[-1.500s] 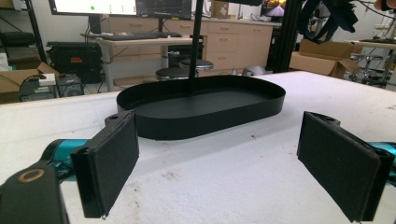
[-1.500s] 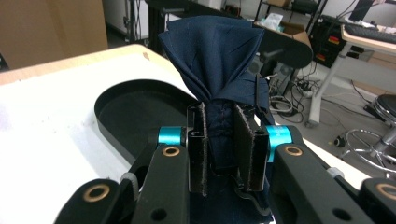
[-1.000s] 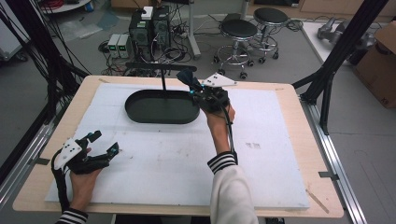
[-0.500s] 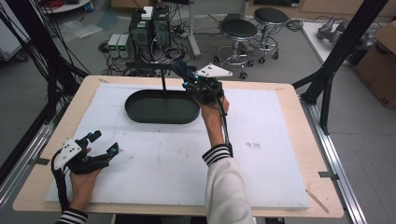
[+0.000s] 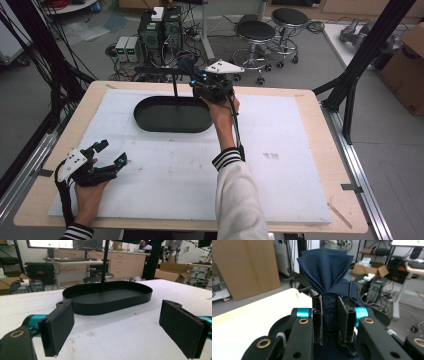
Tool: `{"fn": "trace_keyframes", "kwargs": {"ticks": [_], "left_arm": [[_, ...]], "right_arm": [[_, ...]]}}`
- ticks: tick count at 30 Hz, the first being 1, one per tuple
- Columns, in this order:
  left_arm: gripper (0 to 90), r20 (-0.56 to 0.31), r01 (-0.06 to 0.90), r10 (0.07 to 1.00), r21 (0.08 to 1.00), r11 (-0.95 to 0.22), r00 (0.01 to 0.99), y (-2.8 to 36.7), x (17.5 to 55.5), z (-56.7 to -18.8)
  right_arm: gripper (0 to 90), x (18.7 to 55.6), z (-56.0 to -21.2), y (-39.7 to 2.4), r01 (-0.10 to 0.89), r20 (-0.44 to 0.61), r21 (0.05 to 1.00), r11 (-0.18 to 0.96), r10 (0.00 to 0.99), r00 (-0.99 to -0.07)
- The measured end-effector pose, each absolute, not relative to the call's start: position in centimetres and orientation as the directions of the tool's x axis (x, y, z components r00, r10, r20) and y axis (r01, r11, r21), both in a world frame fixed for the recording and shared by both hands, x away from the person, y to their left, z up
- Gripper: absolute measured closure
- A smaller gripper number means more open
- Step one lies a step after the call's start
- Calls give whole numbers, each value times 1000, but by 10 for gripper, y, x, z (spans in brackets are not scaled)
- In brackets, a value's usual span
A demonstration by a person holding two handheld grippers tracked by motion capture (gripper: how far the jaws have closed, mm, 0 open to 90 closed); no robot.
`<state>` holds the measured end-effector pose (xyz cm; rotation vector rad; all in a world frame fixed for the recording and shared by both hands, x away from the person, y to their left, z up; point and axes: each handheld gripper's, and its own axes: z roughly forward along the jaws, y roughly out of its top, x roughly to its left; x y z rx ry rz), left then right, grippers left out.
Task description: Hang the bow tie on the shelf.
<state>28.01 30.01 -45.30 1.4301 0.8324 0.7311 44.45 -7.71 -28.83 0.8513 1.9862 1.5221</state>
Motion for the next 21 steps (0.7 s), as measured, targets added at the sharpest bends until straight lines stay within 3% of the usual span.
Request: {"fn": "trace_keyframes", "kwargs": {"ticks": [13,21], "left_arm": [[132,-57,57,841,998,31,538,301,280,-453],[132,-61,58,840,998,36,538,301,280,-453]], "right_arm": [[763,456,-285,-67,211,51,968,138,712,-700],[762,460,-292,-60,228,38,959,171,717,-696]]}}
